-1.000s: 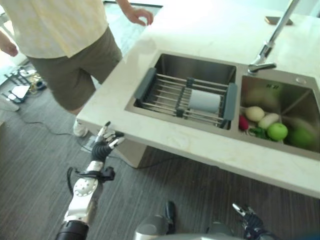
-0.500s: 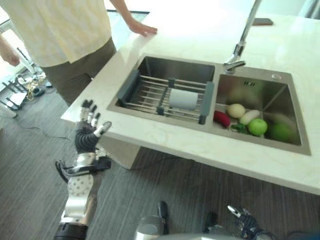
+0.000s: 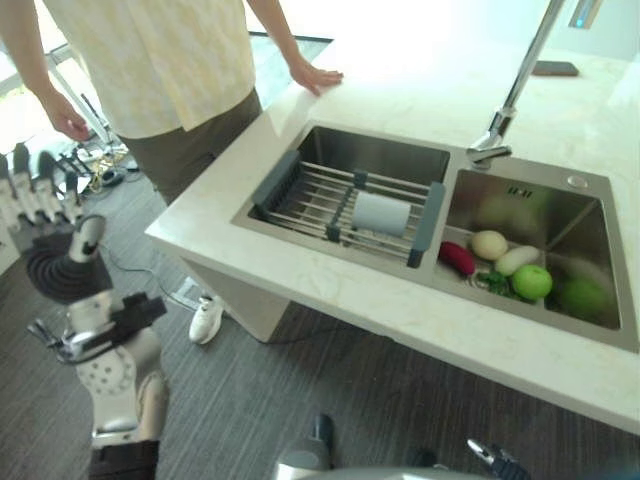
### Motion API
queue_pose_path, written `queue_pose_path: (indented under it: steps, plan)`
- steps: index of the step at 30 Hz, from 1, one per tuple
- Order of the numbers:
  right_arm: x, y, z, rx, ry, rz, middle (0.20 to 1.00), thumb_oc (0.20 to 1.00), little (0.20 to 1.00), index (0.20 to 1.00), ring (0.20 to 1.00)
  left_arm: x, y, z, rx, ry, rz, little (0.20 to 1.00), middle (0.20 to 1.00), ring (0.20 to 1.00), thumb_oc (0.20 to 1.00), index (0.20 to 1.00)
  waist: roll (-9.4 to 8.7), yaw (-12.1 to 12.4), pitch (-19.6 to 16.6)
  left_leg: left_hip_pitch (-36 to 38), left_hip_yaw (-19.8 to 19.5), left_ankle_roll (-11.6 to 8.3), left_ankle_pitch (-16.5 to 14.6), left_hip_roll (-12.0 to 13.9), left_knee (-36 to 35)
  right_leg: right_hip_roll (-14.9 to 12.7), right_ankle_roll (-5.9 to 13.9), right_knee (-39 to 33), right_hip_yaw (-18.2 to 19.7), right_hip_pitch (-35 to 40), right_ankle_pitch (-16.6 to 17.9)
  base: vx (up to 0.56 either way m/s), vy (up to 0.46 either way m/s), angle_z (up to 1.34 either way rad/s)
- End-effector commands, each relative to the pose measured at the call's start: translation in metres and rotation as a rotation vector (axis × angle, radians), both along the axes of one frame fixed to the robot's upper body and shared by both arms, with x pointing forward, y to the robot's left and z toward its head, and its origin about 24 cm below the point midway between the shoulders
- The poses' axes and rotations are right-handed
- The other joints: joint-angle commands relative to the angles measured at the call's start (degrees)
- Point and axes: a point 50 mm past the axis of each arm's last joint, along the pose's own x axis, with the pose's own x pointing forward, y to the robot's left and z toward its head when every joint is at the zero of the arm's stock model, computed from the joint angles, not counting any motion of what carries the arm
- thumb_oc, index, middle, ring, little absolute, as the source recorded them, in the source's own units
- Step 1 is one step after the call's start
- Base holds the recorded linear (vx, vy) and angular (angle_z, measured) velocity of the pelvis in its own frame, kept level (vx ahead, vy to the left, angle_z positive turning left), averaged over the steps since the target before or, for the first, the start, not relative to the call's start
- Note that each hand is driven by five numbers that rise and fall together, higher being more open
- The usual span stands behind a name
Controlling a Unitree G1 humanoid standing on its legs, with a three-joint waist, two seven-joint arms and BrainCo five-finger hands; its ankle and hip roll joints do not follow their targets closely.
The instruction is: Place the dishes in the dishwasher.
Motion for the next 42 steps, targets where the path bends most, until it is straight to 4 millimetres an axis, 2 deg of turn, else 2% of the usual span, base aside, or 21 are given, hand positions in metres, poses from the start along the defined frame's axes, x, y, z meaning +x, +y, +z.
queue_pose_path:
  steps: [1,3,5,8,17,22,25,29,32,34,35,42]
  plan:
    - [0.015,0.008,0.001,0.013,-0.056,0.031,1.0,1.0,1.0,1.0,1.0,0.031,-0.02,0.01,0.18,0.189,-0.288,1.0,1.0,1.0,1.0,1.0,-1.01,-0.4,0.1,2.2,1.4,-0.17,-9.0,0.4,2.0,-2.3,2.75,4.3,3.5,-1.3,-4.2,0.04,0.018,-0.03]
    - [0.018,0.006,0.002,0.011,-0.054,0.037,1.0,1.0,1.0,1.0,1.0,0.04,-0.028,0.007,0.152,0.239,-0.384,1.0,1.0,1.0,1.0,1.0,-0.6,-1.0,-0.2,2.6,1.9,-0.08,-9.0,0.4,1.9,-2.1,2.73,4.2,3.9,-1.2,-4.1,0.04,0.03,-0.07]
    - [0.021,0.004,0.003,0.009,-0.05,0.05,1.0,1.0,1.0,1.0,1.0,0.049,-0.031,0.004,0.169,0.305,-0.408,1.0,1.0,1.0,1.0,1.0,-0.09,-1.9,-0.6,2.8,2.5,0.01,-8.8,0.4,1.7,-2.0,2.73,3.8,4.6,-1.3,-3.8,0.04,0.05,-0.21]
    - [0.019,-0.001,0.004,0.006,-0.028,0.067,1.0,1.0,1.0,1.0,1.0,0.06,-0.023,0.003,0.24,0.382,-0.37,1.0,1.0,1.0,1.0,1.0,0.77,-3.4,-1.0,3.7,3.5,-0.03,-9.1,0.1,1.4,-1.6,2.95,3.2,5.9,-1.0,-3.7,0.07,0.052,-0.34]
    - [-0.007,-0.014,0.001,-0.006,0.055,0.051,1.0,1.0,1.0,1.0,1.0,0.087,0.008,0.02,0.581,0.532,-0.104,1.0,1.0,1.0,1.0,1.0,2.35,-7.6,-1.9,4.5,6.1,0.02,-9.2,-0.4,0.8,-1.2,3.49,1.4,9.3,-1.7,-2.4,0.06,0.019,-0.23]
    - [-0.011,-0.016,0.001,-0.009,0.062,0.045,1.0,1.0,1.0,1.0,1.0,0.098,0.017,0.028,0.664,0.57,0.003,1.0,1.0,1.0,1.0,1.0,2.78,-9.2,-1.8,4.6,7.1,0.19,-9.4,-0.8,0.7,-1.3,3.96,1.1,10.5,-2.5,-1.7,0.05,0.02,-0.2]
    - [-0.015,-0.02,0.002,-0.015,0.064,0.034,1.0,1.0,1.0,1.0,1.0,0.106,0.03,0.042,0.815,0.574,0.205,1.0,1.0,1.0,1.0,1.0,2.85,-11.1,-1.3,4.6,8.0,0.48,-9.9,-1.4,0.9,-1.7,4.52,1.1,11.6,-3.6,-0.9,0.09,0.028,-0.16]
    - [-0.017,-0.027,0.005,-0.029,0.065,0.035,1.0,1.0,1.0,1.0,1.0,0.114,0.035,0.055,0.96,0.586,0.358,1.0,1.0,1.0,1.0,1.0,2.94,-12.4,-0.5,3.7,8.2,0.71,-10.2,-1.9,1.2,-2.0,5.01,1.2,12.6,-5.1,-0.2,0.06,0.041,-0.22]
    - [0.0,-0.037,0.011,-0.048,0.026,0.051,1.0,1.0,1.0,1.0,1.0,0.124,0.026,0.07,1.087,0.562,0.432,1.0,1.0,1.0,1.0,1.0,3.39,-13.4,1.5,0.2,7.9,0.81,-9.7,-2.5,2.2,-2.3,5.14,1.5,14.4,-8.5,0.7,-0.07,0.078,-0.14]
    - [0.008,-0.041,0.015,-0.054,0.005,0.057,1.0,1.0,1.0,1.0,1.0,0.126,0.024,0.075,1.104,0.561,0.446,1.0,1.0,1.0,1.0,1.0,3.62,-13.7,2.2,-1.0,7.6,0.83,-9.6,-2.8,2.5,-2.3,5.14,1.5,15.1,-9.5,0.9,-0.1,0.061,-0.05]
    - [0.017,-0.046,0.019,-0.057,-0.031,0.055,1.0,1.0,1.0,1.0,1.0,0.129,0.022,0.081,1.13,0.555,0.454,1.0,1.0,1.0,1.0,1.0,3.86,-14.0,3.3,-2.3,7.5,0.78,-9.4,-3.0,3.0,-2.4,5.07,1.6,15.8,-10.7,1.1,-0.12,0.065,-0.15]
    - [0.046,-0.057,0.034,-0.076,-0.14,0.07,1.0,1.0,1.0,1.0,1.0,0.135,0.015,0.083,1.162,0.552,0.44,1.0,1.0,1.0,1.0,1.0,4.62,-14.4,6.6,-5.6,7.2,0.44,-8.6,-3.7,3.6,-2.7,4.93,1.3,16.9,-13.5,1.7,-0.08,0.065,-0.11]
